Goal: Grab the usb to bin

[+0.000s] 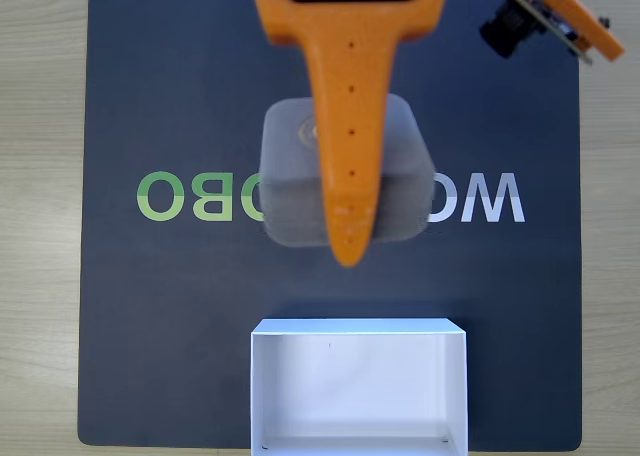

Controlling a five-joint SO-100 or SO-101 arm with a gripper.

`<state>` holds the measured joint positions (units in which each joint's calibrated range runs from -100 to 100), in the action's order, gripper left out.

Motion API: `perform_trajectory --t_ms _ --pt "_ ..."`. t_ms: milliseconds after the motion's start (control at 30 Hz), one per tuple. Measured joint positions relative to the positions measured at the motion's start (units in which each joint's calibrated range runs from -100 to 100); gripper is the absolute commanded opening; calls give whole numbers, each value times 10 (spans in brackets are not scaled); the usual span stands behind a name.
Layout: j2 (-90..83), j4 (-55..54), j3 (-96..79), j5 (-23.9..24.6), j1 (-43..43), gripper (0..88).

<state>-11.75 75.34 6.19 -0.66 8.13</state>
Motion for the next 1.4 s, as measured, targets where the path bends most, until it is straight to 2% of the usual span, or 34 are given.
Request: perform_trajectory --t_ms 233,500,733,1200,1400 --pt "186 -122 88 0 0 9" --pt "475 -130 350 34 0 9" --pt "642 -130 520 38 -4 9" --pt "735 -131 574 38 -6 23" --pt "735 -134 574 38 -7 149"
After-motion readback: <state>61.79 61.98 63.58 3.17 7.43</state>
